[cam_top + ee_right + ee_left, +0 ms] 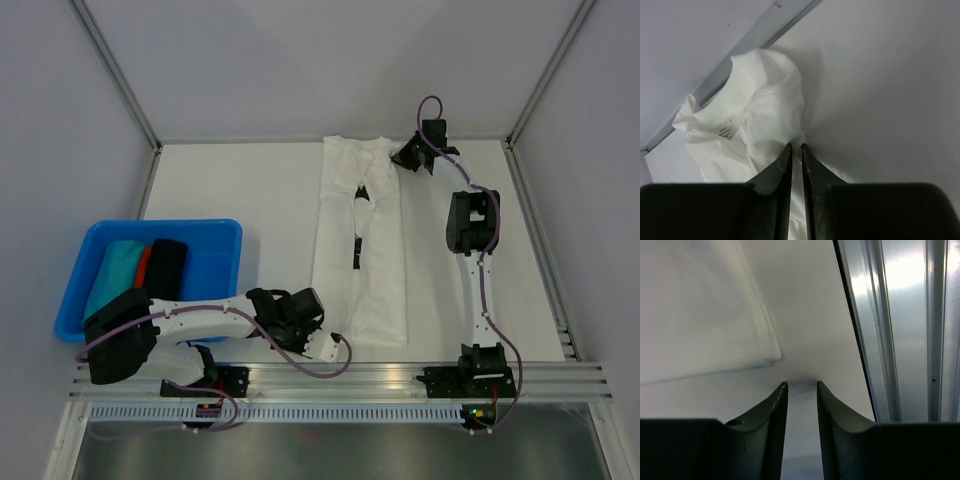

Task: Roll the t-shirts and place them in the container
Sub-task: Fold the tshirt

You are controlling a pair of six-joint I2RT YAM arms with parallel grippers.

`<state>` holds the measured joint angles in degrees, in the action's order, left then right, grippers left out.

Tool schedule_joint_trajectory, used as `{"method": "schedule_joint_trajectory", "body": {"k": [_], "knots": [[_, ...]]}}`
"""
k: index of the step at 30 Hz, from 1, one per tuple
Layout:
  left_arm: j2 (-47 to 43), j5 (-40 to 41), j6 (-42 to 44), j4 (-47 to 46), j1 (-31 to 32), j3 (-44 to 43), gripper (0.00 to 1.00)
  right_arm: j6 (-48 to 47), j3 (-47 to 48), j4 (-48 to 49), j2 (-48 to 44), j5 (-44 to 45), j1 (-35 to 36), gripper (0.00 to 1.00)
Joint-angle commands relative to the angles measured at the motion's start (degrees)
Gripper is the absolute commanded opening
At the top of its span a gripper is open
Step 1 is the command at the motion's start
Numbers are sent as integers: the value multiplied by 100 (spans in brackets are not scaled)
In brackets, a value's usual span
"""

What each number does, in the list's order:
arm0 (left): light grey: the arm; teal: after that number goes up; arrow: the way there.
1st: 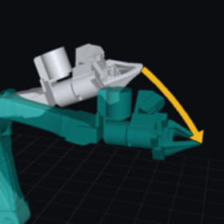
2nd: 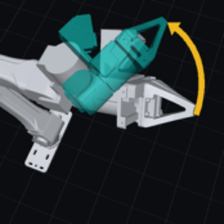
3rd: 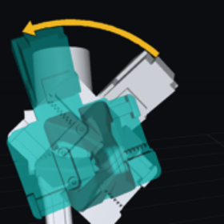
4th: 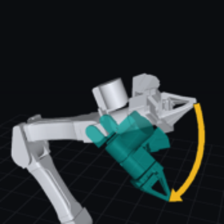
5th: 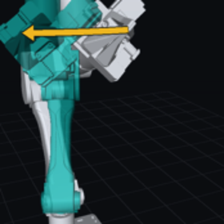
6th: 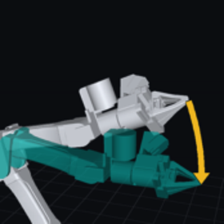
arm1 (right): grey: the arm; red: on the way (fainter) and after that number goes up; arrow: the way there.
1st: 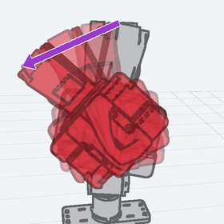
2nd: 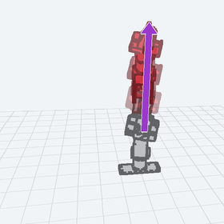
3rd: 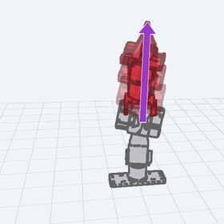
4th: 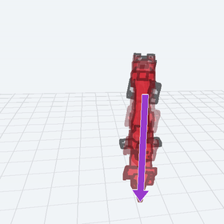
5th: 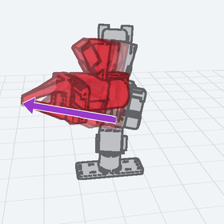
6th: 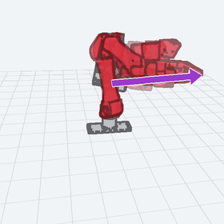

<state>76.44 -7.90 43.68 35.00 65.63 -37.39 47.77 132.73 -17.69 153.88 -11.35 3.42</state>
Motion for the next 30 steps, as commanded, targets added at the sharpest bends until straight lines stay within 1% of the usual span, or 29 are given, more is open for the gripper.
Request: {"method": "schedule_joint_trajectory", "body": {"k": [1,2,3,4,5,6,7,8,9,10,11,12,13,14,15,16,17,18,20,21,23,24,26,27,29,30], "knots": [[-24,157,-343,-38,56,-373,35,-705,175,-375,-277,54,-140,20],[-33,166,-360,-11,56,-444,35,-977,-130,-419,-480,54,-157,25],[-51,201,-378,24,56,-515,35,-1580,-342,-541,-717,81,-184,28],[-51,201,-404,146,56,-646,35,-1839,-588,-586,-1328,237,-193,31],[-51,201,-439,208,56,-691,35,-2067,-1225,-595,-1700,300,-210,35],[-77,158,-465,278,56,-735,36,-2322,-1606,-482,-2087,344,-210,37],[-94,123,-570,418,56,-796,36,-2725,-2401,-394,-2900,353,-228,39],[-121,53,-623,524,56,-814,36,-2946,-2801,-297,-3343,310,-228,41],[-208,17,-694,612,56,-840,36,-3149,-3205,-122,-3765,222,-237,43],[-270,-1,-807,700,56,-875,36,-3534,-3583,-59,-4596,100,-237,45],[-349,-36,-861,892,56,-876,36,-3677,-4344,2,-5022,-302,-237,51],[-506,-36,-896,964,56,-867,37,-3791,-4743,220,-5818,-637,-245,54],[-603,-19,-975,1025,56,-806,37,-3862,-5130,414,-6217,-1205,-254,57],[-683,-36,-1002,1122,47,-779,37,-3663,-5978,694,-6622,-2325,-289,64],[-762,-36,-993,1149,38,-744,37,-3347,-6413,1515,-7348,-2815,-481,68],[-971,-45,-1045,1158,38,-674,36,-3048,-6817,1976,-7703,-3028,-535,73],[-1069,-80,-1072,1132,29,-630,37,-2628,-7491,2259,-8011,-3118,-553,98],[-1183,-245,-1090,1105,29,-603,37,-2528,-7733,2427,-8562,-3205,-544,98],[-1491,-483,-1134,1053,3,-533,37,-2343,-8190,2175,-8997,-3372,-544,98],[-1588,-702,-1108,1035,-23,-498,38,-2212,-8297,1791,-9312,-3530,-553,98],[-1886,-748,-932,956,-120,-366,38,-2123,-8403,1000,-9586,-3707,-553,98],[-1957,-583,-836,930,-129,-296,39,-2183,-8438,248,-9840,-3707,-553,98],[-2072,-336,-467,763,-129,-24,39,-2306,-8517,-590,-10149,-3340,-553,98],[-2072,-117,-370,667,-120,55,39,-2542,-8509,-1422,-10463,-3112,-536,98],[-2072,-36,-203,411,-94,205,39,-2606,-8579,-1990,-10869,-2612,-536,95],[-2037,-36,-159,385,-68,205,38,-2623,-8597,-2332,-11297,-2496,-544,95]]}}
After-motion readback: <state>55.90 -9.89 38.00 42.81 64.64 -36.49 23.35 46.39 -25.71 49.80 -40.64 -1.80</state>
